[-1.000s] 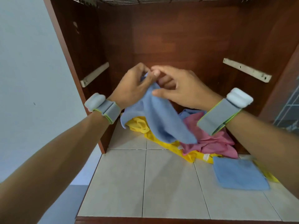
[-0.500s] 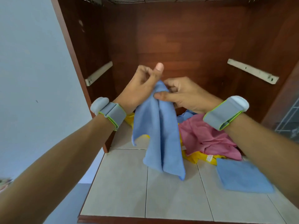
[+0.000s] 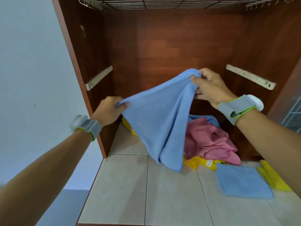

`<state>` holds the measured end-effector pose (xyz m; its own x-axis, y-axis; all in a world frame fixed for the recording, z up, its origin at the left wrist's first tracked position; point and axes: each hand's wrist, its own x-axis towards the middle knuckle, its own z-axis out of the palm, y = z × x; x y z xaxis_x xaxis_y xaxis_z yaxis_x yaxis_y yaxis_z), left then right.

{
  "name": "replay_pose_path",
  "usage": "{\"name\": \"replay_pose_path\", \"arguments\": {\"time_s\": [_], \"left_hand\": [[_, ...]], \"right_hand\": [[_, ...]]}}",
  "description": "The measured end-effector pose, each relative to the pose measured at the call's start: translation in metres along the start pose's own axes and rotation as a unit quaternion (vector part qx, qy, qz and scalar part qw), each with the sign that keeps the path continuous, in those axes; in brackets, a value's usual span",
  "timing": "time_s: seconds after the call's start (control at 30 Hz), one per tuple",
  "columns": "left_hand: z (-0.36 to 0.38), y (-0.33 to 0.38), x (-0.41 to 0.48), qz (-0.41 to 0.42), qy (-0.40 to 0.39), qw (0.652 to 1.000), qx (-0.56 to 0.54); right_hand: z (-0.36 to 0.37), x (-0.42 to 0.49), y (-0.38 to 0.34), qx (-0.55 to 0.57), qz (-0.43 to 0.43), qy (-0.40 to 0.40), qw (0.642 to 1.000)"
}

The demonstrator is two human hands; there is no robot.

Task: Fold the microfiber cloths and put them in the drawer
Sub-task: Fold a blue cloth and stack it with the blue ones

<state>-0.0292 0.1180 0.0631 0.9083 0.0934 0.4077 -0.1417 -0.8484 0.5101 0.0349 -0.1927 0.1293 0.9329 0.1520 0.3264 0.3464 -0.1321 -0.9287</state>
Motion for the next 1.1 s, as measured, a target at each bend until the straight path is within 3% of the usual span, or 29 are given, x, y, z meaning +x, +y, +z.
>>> {"name": "replay_pose_path", "arguments": {"time_s": [0.13, 0.23, 0.37, 0.47, 0.63, 0.83, 0.93, 1.1], "left_hand": [[-0.033, 0.025, 0.001, 0.002, 0.058, 0.950, -0.305], [-0.049, 0.046, -0.015, 0.039, 0.058, 0.935, -0.347], [-0.028, 0.032, -0.051, 0.030, 0.029, 0.953, -0.300], [0.018, 0.003, -0.094, -0.024, 0.000, 0.964, -0.265], [0.091, -0.052, -0.169, -0.079, -0.058, 0.989, -0.109], [0.090, -0.036, -0.229, -0.103, -0.159, 0.976, -0.106], [0.087, -0.043, -0.223, -0.121, -0.121, 0.980, -0.097], [0.112, -0.064, -0.173, -0.131, -0.010, 0.991, -0.035]], "right_hand": [[-0.010, -0.001, -0.015, 0.056, -0.018, 0.043, 0.997], [-0.014, -0.020, -0.006, 0.056, -0.046, 0.020, 0.997], [-0.021, -0.060, 0.044, -0.080, -0.096, 0.009, 0.992], [-0.020, -0.100, 0.095, -0.125, -0.037, -0.030, 0.991], [-0.018, -0.166, 0.179, -0.192, 0.082, -0.101, 0.973], [-0.026, -0.221, 0.205, -0.197, 0.158, -0.236, 0.938], [-0.023, -0.217, 0.199, -0.216, 0.137, -0.210, 0.944], [0.000, -0.164, 0.202, -0.307, 0.026, -0.055, 0.950]]}}
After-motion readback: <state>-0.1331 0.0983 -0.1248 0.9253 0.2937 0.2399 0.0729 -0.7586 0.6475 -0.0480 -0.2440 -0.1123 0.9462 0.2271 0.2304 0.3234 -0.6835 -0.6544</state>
